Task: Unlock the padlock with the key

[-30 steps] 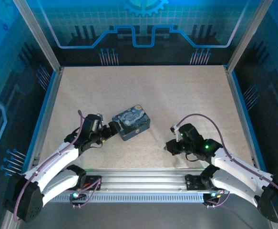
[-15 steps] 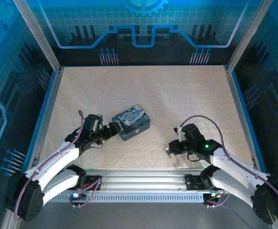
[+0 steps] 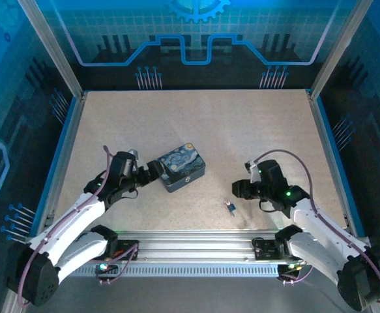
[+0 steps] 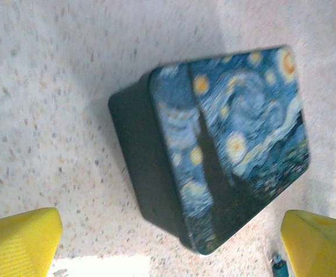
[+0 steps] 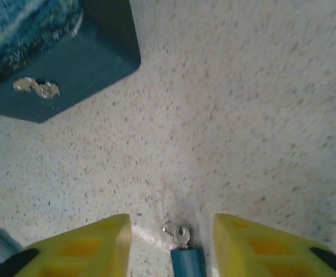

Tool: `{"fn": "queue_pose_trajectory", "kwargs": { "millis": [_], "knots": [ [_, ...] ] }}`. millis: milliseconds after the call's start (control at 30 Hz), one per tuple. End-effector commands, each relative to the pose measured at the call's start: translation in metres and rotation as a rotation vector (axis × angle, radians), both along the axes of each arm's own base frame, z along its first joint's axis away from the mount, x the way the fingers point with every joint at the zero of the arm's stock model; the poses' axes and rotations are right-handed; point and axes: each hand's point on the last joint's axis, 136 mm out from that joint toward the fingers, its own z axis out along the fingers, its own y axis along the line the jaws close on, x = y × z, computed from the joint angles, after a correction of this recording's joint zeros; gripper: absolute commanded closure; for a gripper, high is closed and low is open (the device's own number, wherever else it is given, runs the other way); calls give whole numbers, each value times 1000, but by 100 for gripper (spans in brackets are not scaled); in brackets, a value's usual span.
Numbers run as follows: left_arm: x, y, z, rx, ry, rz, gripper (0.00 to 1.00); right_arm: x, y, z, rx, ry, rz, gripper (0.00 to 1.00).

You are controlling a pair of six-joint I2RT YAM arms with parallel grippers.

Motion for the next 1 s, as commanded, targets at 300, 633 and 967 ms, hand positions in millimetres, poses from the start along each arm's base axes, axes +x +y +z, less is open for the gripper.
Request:
{"fn": "queue_pose_trajectory", "kwargs": {
  "millis": [300,633,967],
  "knots": [
    [34,78,63,354,-241,191,1,62,-60,36,-13,-111,-217,24],
    [51,133,53,582,-338,383,1,96,-115,22,-210,-189,-334,0],
    [67,139,19,764,-378,285,1,124,-124,20,-320,-380,-286,0]
  ]
}}
